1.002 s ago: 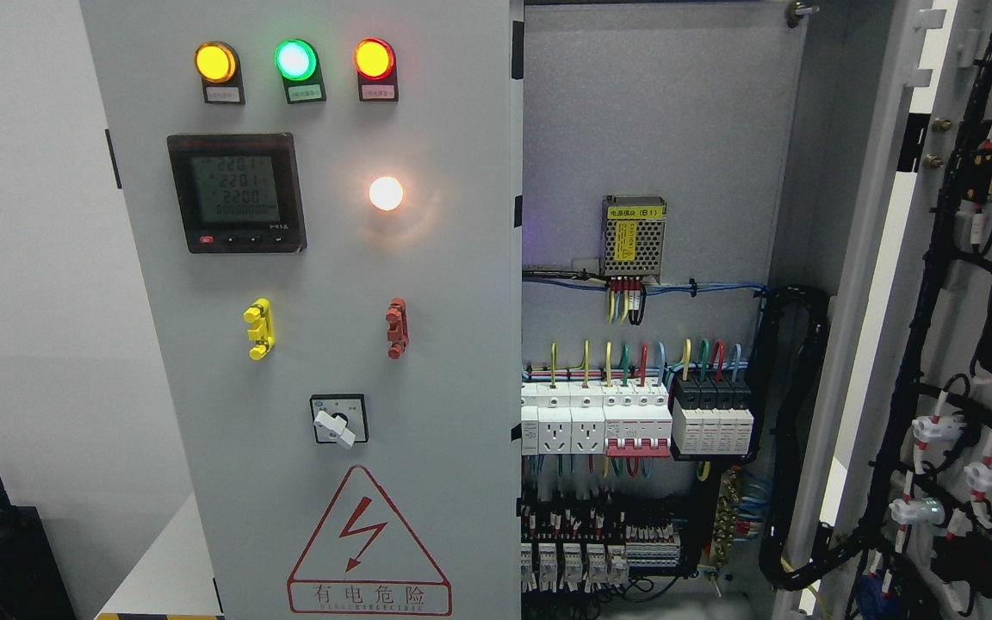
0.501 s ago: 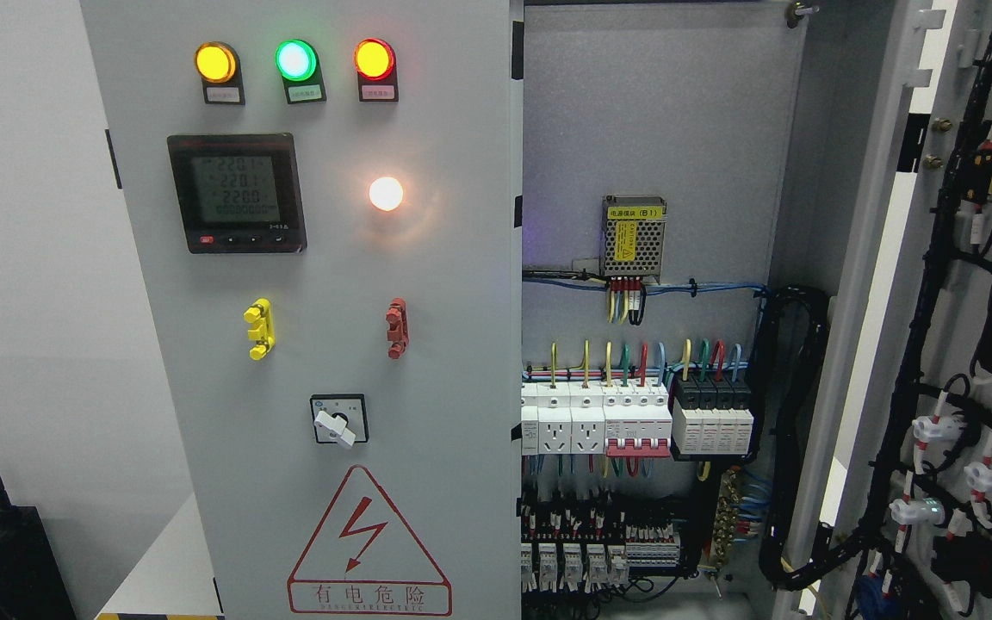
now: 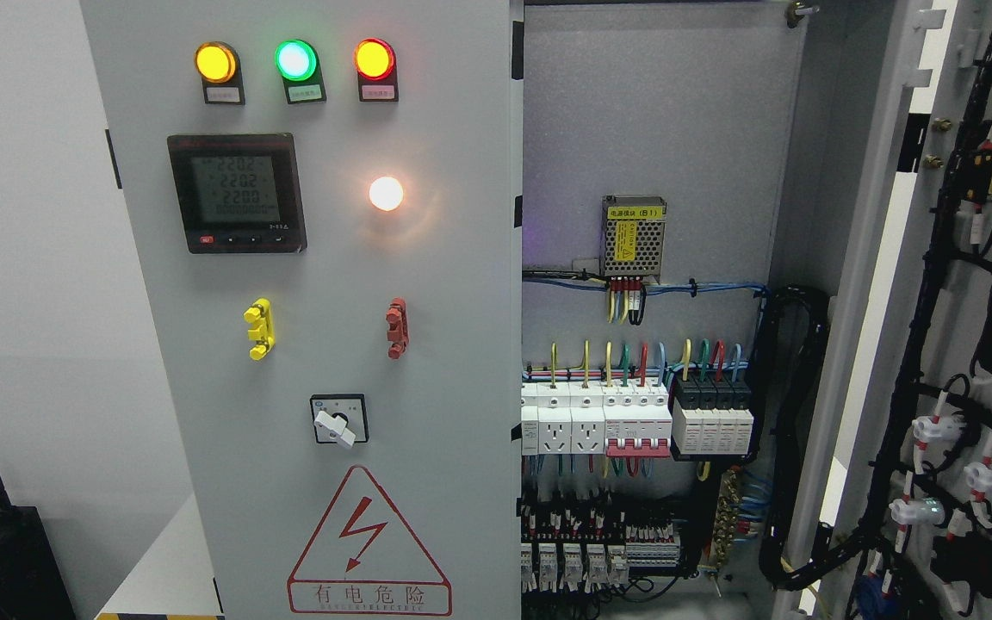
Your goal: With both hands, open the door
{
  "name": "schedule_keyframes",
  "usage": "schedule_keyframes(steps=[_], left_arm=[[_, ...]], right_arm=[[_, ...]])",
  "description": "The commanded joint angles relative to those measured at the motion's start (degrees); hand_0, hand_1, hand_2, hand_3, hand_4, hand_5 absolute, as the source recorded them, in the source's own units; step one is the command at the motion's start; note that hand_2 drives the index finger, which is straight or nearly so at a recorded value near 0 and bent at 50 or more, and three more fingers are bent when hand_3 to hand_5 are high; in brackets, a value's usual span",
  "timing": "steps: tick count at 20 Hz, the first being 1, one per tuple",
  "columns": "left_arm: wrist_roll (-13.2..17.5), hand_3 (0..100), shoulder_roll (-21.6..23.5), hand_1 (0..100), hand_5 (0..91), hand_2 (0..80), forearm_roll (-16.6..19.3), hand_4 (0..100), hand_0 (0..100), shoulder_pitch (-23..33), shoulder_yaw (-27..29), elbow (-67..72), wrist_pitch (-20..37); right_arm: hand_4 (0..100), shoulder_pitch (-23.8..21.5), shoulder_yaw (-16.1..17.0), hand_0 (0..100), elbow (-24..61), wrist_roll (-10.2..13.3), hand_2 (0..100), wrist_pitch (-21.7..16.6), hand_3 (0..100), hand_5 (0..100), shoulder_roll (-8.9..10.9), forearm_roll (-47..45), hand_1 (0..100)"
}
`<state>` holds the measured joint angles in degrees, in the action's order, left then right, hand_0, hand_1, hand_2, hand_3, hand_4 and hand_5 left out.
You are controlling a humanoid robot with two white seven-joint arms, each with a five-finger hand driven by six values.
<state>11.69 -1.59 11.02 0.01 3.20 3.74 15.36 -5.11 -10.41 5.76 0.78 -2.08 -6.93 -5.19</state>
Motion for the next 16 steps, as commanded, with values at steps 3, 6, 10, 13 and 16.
schedule_keyframes(steps=[3, 6, 10, 13, 16], left_arm=[[0.8, 0, -1.1, 0, 0.0, 0.0, 0.1, 3, 0, -0.8, 5.9, 1.5, 0.5], [0.9, 0, -1.0, 0, 0.0, 0.0, -0.1, 3, 0, -0.8, 4.5, 1.4, 0.6], [0.9, 0, -1.0, 0, 0.0, 0.0, -0.1, 3, 0, -0.8, 4.5, 0.9, 0.6], [0.9, 0, -1.0, 0, 0.0, 0.0, 0.0, 3, 0, -0.8, 4.6, 0.7, 0.6], [0.9, 0, -1.0, 0, 0.0, 0.0, 0.0, 3, 0, -0.8, 4.6, 0.7, 0.6]], right_arm=[[0, -4.8, 0.1, 0, 14.5, 0.1, 0, 0.0, 0, 0, 2.09, -0.1, 0], [0, -11.0, 0.0, 0, 27.3, 0.1, 0, 0.0, 0, 0, 3.93, -0.2, 0], [0, -16.0, -0.4, 0, 39.2, 0.1, 0, -0.1, 0, 0, 5.96, -0.2, 0], [0, -19.8, -0.6, 0, 45.7, 0.1, 0, -0.3, 0, 0, 7.54, -0.3, 0], [0, -25.5, -0.7, 0, 56.3, 0.1, 0, -0.5, 0, 0, 9.04, -0.2, 0]])
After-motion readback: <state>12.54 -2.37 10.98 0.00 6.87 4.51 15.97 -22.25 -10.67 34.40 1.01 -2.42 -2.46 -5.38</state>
